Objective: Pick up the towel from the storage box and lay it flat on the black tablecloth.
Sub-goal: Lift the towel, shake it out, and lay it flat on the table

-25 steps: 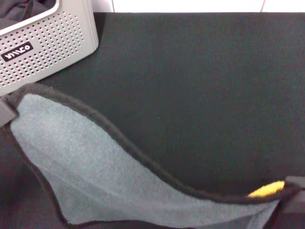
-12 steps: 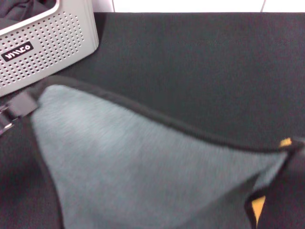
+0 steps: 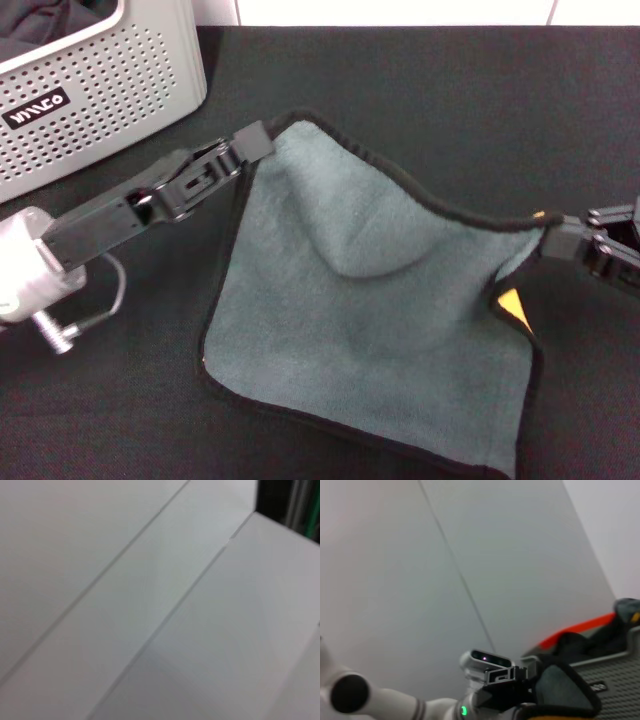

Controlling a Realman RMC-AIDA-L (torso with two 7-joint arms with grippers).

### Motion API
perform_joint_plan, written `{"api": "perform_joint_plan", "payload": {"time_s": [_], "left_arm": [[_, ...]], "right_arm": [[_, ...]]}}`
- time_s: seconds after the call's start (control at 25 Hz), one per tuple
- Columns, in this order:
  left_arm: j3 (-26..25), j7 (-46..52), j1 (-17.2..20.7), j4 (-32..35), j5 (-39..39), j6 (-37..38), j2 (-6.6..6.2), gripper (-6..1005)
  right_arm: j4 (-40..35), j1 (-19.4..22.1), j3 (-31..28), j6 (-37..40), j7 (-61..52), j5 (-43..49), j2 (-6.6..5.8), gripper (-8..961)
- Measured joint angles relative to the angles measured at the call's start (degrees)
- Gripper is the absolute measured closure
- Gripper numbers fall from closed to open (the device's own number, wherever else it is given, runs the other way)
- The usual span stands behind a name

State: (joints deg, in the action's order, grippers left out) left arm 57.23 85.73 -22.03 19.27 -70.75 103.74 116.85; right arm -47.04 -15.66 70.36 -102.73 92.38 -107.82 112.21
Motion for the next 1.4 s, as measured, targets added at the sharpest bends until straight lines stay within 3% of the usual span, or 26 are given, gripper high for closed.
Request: {"api": "perform_joint_plan", "payload": {"time_s": [0.32, 0.52, 0.72, 0.96, 1.16, 1.4], "left_arm": [[-0.2, -7.4, -0.5, -1.1, 3.4, -13.4, 3.23, 985], [-0.2, -15.5, -3.6, -7.8, 6.8, -19.0, 3.23, 985], [0.1, -19.4, -5.9, -10.0, 9.0, -26.5, 3.82, 985], [0.1, -27.4, -10.2, -15.9, 12.3, -29.7, 3.93, 985], [0.1, -27.8, -11.3, -16.6, 12.5, -31.6, 3.96, 985], [0.0, -27.8, -11.6, -16.8, 14.4, -32.8, 3.99, 985]], "right_arm": [[11.9, -7.1, -7.7, 7.1, 5.3, 8.8, 0.68, 905], [12.9, -8.0, -7.4, 15.5, 6.7, 10.1, 1.53, 898], [15.3, -9.7, -7.4, 23.4, 8.1, 10.8, 2.79, 892], [16.9, -12.1, -6.6, 30.3, 7.7, 12.2, 3.27, 884], [17.6, -14.4, -6.5, 30.6, 2.8, 13.8, 1.8, 878], [17.0, -16.9, -6.6, 30.7, -3.6, 16.4, -1.05, 870]]}}
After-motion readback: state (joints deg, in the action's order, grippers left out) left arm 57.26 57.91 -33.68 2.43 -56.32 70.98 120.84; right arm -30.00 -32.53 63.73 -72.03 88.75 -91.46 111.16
